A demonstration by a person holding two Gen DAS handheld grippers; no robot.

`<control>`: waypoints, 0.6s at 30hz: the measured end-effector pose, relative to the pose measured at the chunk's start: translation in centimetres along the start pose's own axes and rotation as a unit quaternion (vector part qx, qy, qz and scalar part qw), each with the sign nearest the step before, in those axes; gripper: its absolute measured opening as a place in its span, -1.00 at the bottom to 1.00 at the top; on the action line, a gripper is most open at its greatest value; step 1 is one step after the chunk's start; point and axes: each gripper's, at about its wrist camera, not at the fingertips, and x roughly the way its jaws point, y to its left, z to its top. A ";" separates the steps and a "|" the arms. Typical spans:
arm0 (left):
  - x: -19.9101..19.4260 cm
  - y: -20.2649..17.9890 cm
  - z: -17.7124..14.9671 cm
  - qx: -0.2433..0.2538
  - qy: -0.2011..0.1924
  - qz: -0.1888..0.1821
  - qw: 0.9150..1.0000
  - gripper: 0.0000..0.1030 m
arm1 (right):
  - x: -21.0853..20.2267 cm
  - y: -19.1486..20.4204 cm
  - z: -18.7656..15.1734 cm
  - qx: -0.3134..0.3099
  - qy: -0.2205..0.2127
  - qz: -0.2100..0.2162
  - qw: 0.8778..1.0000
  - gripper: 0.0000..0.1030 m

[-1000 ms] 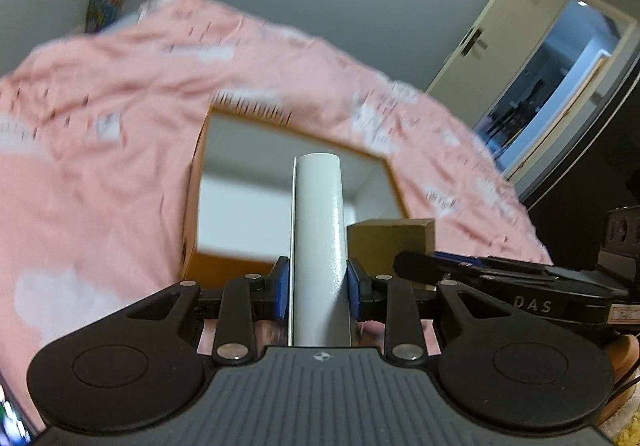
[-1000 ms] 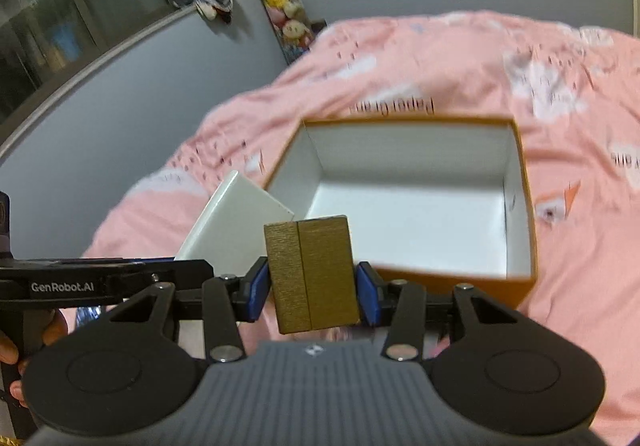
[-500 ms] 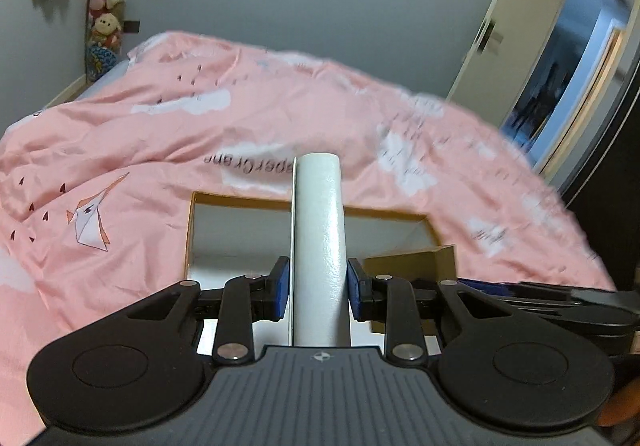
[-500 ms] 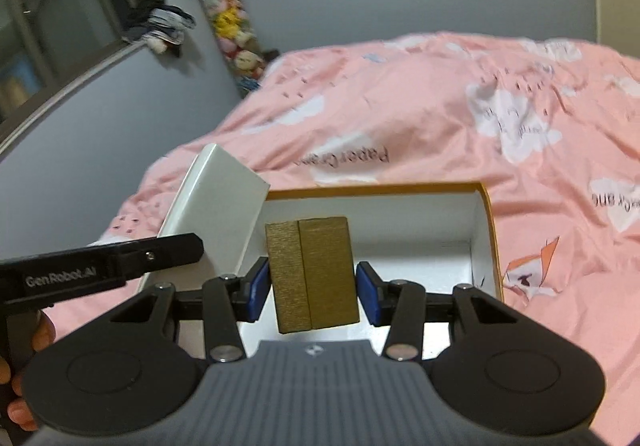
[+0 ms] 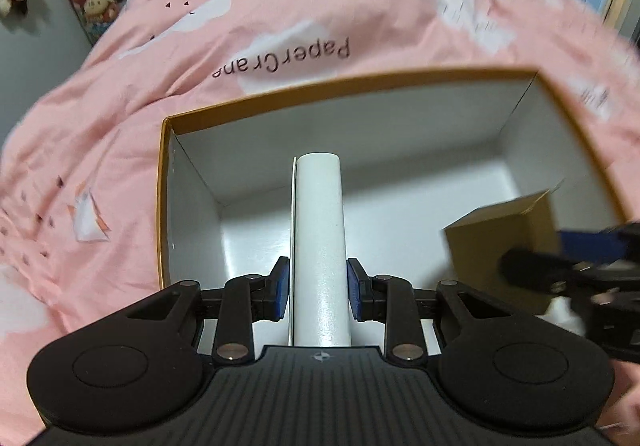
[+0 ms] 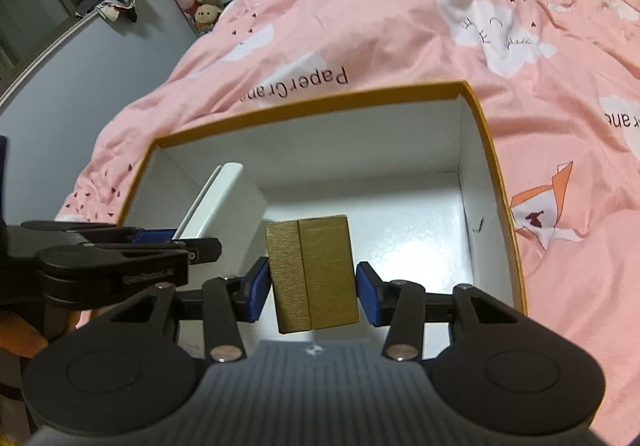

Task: Organize objects
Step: 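Carry the white box and gold cube over the shoebox with both grippers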

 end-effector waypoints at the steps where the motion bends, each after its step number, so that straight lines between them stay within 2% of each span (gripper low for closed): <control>1: 0.4 -0.4 0.1 0.011 0.006 0.013 1.000 -0.37 | 0.2 -0.2 -0.1 0.000 0.001 -0.001 1.000 -0.06; 4: 1.7 -1.2 0.1 0.032 0.024 0.043 0.998 -0.37 | 0.8 -0.5 -0.3 -0.004 0.003 -0.009 1.000 -0.06; 9: 2.2 -1.9 -0.1 0.027 0.036 0.049 0.998 -0.36 | 1.3 -0.7 -0.8 -0.016 0.008 -0.015 1.000 -0.06; 15: 0.7 -0.9 -0.1 -0.028 0.048 -0.024 0.998 -0.32 | 1.7 -0.7 -1.3 -0.015 0.019 -0.006 1.000 -0.06; 18: 0.3 -0.5 -0.2 -0.065 0.050 -0.086 0.993 -0.32 | 2.2 -0.8 -1.4 -0.009 0.027 -0.006 1.000 -0.06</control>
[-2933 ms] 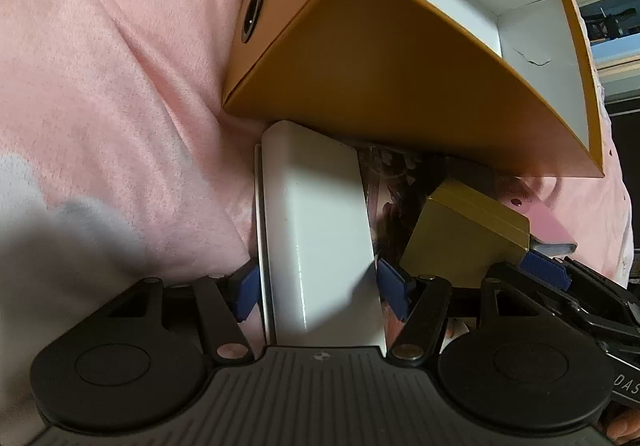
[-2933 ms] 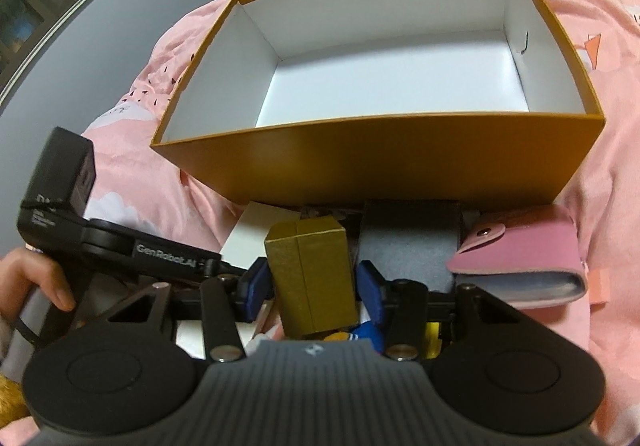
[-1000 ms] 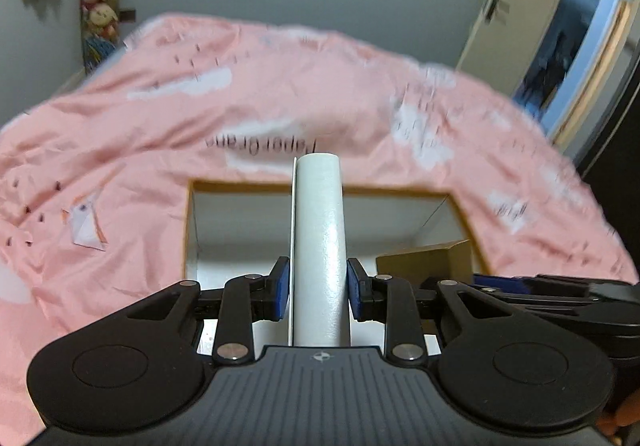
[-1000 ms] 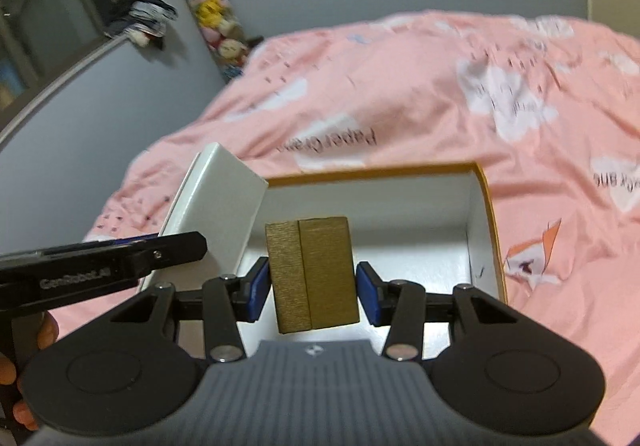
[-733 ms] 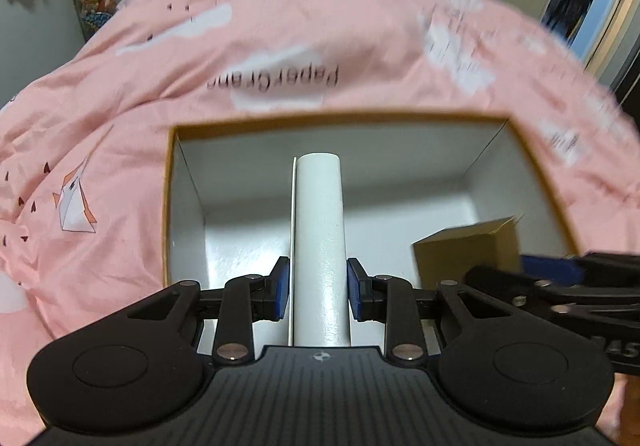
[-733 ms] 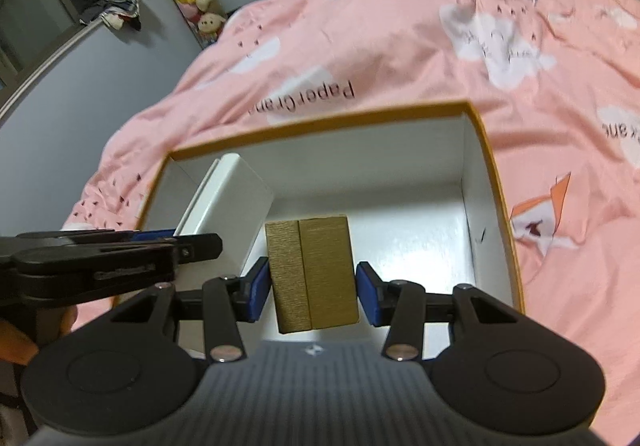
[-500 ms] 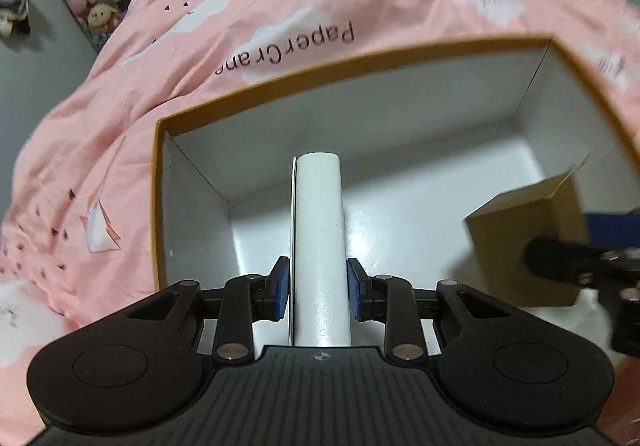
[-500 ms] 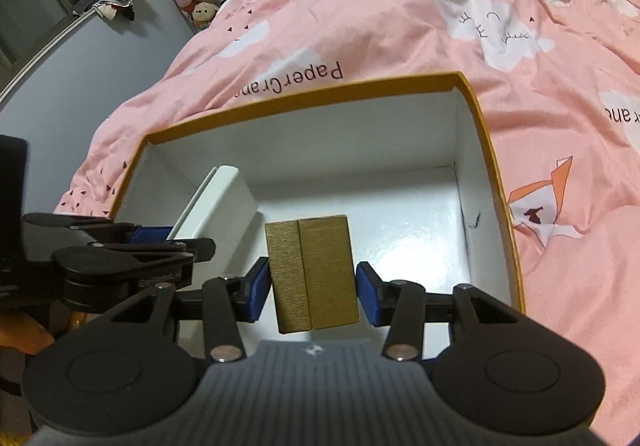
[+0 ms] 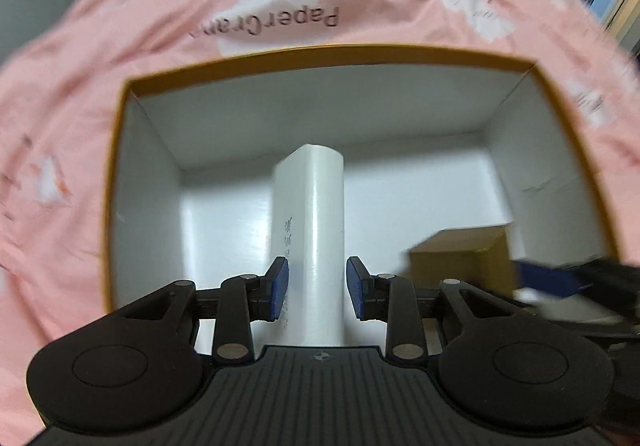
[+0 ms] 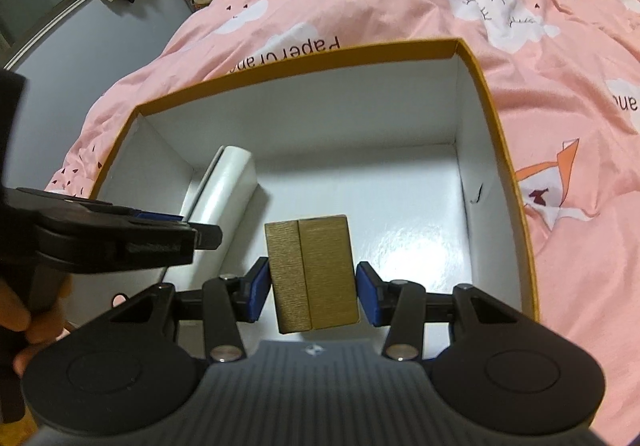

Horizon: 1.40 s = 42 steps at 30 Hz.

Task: Organize objects
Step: 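Carry the white box and gold cube over the shoebox with both grippers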

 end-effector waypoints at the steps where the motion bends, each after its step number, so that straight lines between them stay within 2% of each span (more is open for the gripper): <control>1: 0.1 0.3 0.1 -0.016 0.009 -0.023 1.000 -0.32 | 0.1 0.0 -0.1 0.002 0.002 0.000 1.000 -0.06; 3: 0.0 0.9 0.1 -0.036 0.009 -0.049 0.998 -0.32 | 0.3 0.0 -0.1 0.004 0.008 0.000 1.000 -0.06; 4: -0.3 1.0 0.1 -0.037 0.001 -0.048 0.998 -0.32 | 0.5 0.1 -0.1 0.006 0.011 0.000 1.000 -0.06; 8: -3.5 2.2 -0.3 -0.046 -0.055 -0.067 0.995 -0.32 | 0.9 0.1 0.0 0.014 0.026 -0.023 0.999 -0.06; 12: -7.6 4.0 -1.4 -0.058 -0.129 -0.040 0.989 -0.32 | 1.6 0.6 0.1 0.027 0.041 -0.025 0.998 -0.06; 15: -9.2 6.2 -2.2 -0.093 -0.153 -0.040 0.983 -0.32 | 2.0 1.7 0.3 0.021 0.043 -0.036 0.998 -0.06; 18: -9.7 8.7 -2.9 -0.136 -0.160 -0.054 0.976 -0.32 | 2.4 2.5 0.6 0.021 0.043 -0.037 0.998 -0.06; 21: -9.0 9.9 -3.3 -0.146 -0.153 -0.048 0.976 -0.32 | 2.9 3.6 0.9 0.015 0.045 -0.035 0.998 -0.06; 25: -7.9 10.9 -3.9 -0.162 -0.138 -0.066 0.975 -0.32 | 3.8 5.3 1.3 0.006 0.052 -0.030 0.998 -0.06; 33: -7.2 11.8 -5.1 -0.169 -0.125 -0.086 0.974 -0.36 | 4.9 7.1 1.4 0.025 0.075 0.005 0.997 -0.06; 35: -7.0 12.0 -5.1 -0.172 -0.124 -0.089 0.973 -0.36 | 5.0 7.4 1.2 0.045 0.077 0.002 0.996 -0.08; 40: -6.4 12.2 -5.1 -0.181 -0.123 -0.094 0.971 -0.36 | 4.8 7.8 1.2 0.020 0.079 0.001 0.997 -0.09; 42: -6.3 12.4 -4.9 -0.186 -0.124 -0.093 0.970 -0.36 | 4.9 8.3 1.5 -0.011 0.074 -0.020 0.997 -0.09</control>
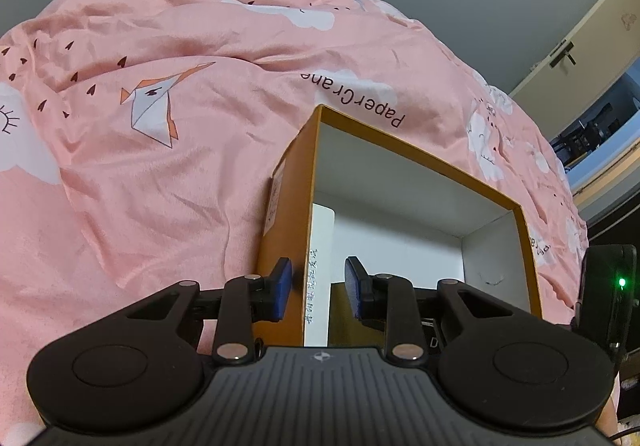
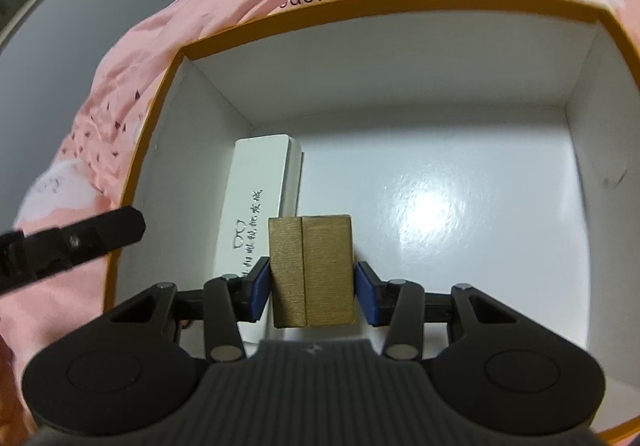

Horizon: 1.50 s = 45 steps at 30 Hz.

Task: Organize objects
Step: 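Carry the white box and gold cube over the shoebox with both grippers, then release the gold cube into the shoebox with the right gripper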

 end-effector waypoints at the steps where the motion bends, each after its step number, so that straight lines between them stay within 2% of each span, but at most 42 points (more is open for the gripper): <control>1: 0.0 0.0 0.1 -0.001 -0.002 0.000 1.000 -0.36 | 0.0 0.3 0.3 -0.018 -0.004 -0.009 1.000 -0.09; 4: 0.2 -0.1 0.6 0.000 -0.005 0.000 1.000 -0.36 | -0.3 1.4 1.3 -0.094 -0.026 -0.031 0.995 -0.09; 7: 0.7 0.0 0.9 -0.005 0.001 0.002 1.000 -0.36 | 0.2 2.6 2.4 -0.185 -0.043 -0.055 0.980 -0.09; 10: 1.3 0.0 1.1 -0.004 0.004 0.009 1.000 -0.38 | 0.8 3.1 3.3 -0.270 -0.044 -0.062 0.960 -0.09; 14: 1.8 0.2 1.4 -0.007 0.008 0.010 1.000 -0.38 | 2.3 4.3 4.5 -0.386 -0.047 -0.079 0.918 -0.09; 17: 2.1 0.3 1.5 -0.007 0.011 0.010 1.000 -0.38 | 3.5 4.6 4.8 -0.440 -0.039 -0.090 0.893 -0.09; 20: 2.4 0.5 1.7 -0.009 0.013 0.010 1.000 -0.38 | 3.8 4.7 4.5 -0.467 -0.047 -0.116 0.875 -0.07; 22: 2.6 0.6 1.7 -0.012 0.012 0.010 1.000 -0.38 | 3.4 4.5 4.2 -0.473 -0.053 -0.122 0.871 -0.02; 24: 2.7 0.8 1.8 -0.018 0.009 0.009 1.000 -0.38 | 2.6 4.8 4.4 -0.464 -0.064 -0.115 0.876 -0.02; 26: 2.7 1.0 1.8 -0.020 0.007 0.008 1.000 -0.42 | 1.3 4.9 4.4 -0.445 -0.077 -0.101 0.886 -0.03; 28: 2.6 1.1 1.8 -0.020 0.003 0.005 1.000 -0.44 | 0.2 4.8 4.6 -0.411 -0.069 -0.066 0.907 -0.15; 30: 2.5 1.2 1.8 -0.024 0.000 0.002 1.000 -0.47 | 0.2 4.7 4.9 -0.360 -0.037 -0.021 0.932 -0.23; 31: 2.5 1.2 1.8 -0.026 -0.002 0.000 1.000 -0.47 | 0.4 4.3 5.2 -0.321 -0.017 0.001 0.947 -0.23; 33: 2.5 1.3 1.9 -0.030 -0.004 -0.003 1.000 -0.48 | 0.9 3.4 5.5 -0.243 0.012 0.036 0.969 -0.19; 35: 2.4 1.4 1.9 -0.031 -0.005 -0.003 0.999 -0.48 | 2.0 2.4 5.9 -0.172 0.040 0.070 0.982 -0.16; 39: 2.4 1.4 1.9 -0.032 -0.005 -0.003 0.999 -0.49 | 4.5 1.7 5.9 -0.083 0.082 0.103 0.988 -0.16; 41: 2.4 1.5 1.9 -0.033 -0.005 -0.003 0.999 -0.49 | 5.2 1.7 5.6 -0.067 0.091 0.104 0.988 -0.16; 45: 2.5 1.4 1.8 -0.033 -0.003 -0.001 0.999 -0.53 | 5.9 1.9 5.1 -0.054 0.095 0.093 0.990 -0.36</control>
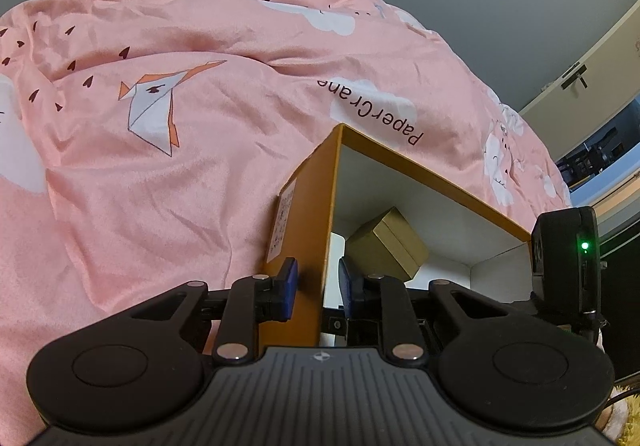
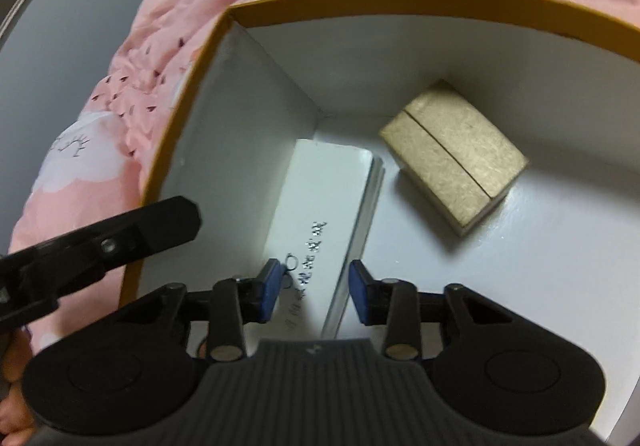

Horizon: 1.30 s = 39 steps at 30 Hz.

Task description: Organize objects

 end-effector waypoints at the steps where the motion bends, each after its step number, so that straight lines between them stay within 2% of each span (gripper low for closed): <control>1: 0.0 0.0 -0.1 0.001 0.000 0.001 1.000 -0.53 | 0.1 -0.1 0.0 0.001 0.001 0.001 1.000 -0.39; 7: 0.2 -0.1 -0.4 0.003 -0.003 0.015 1.000 -0.53 | 0.5 1.1 -1.0 -0.037 0.030 -0.005 0.999 -0.61; 19: 0.0 -0.3 -0.7 0.005 -0.007 0.017 1.000 -0.55 | 1.3 2.8 -3.0 -0.086 0.069 0.000 0.994 -0.73; 21: -0.1 -0.3 -0.6 0.003 -0.009 0.013 1.000 -0.55 | 1.2 3.1 -3.0 -0.095 0.062 -0.001 0.994 -0.71; 25: 0.0 -0.4 -0.7 0.007 -0.011 0.017 1.000 -0.56 | 0.0 3.3 -2.5 -0.113 0.015 -0.053 0.992 -0.52; 28: -0.1 -0.4 -0.7 0.005 -0.011 0.015 1.000 -0.56 | -0.9 2.7 -1.9 -0.120 -0.015 -0.103 0.987 -0.52; 32: 0.1 -0.2 -0.6 0.000 -0.009 0.014 1.000 -0.58 | -1.3 2.4 -1.2 -0.170 -0.054 -0.173 0.969 -0.51; 35: 0.1 -0.2 -0.6 0.000 -0.009 0.014 1.000 -0.58 | -2.0 1.4 -1.4 -0.209 -0.064 -0.190 0.957 -0.53; 37: 0.1 -0.2 -0.6 -0.001 -0.009 0.013 1.000 -0.58 | -1.7 1.5 -1.4 -0.233 -0.067 -0.203 0.949 -0.69; 39: 0.1 -0.1 -0.5 -0.002 -0.008 0.012 1.000 -0.58 | -1.3 1.4 -1.3 -0.253 -0.065 -0.221 0.939 -0.69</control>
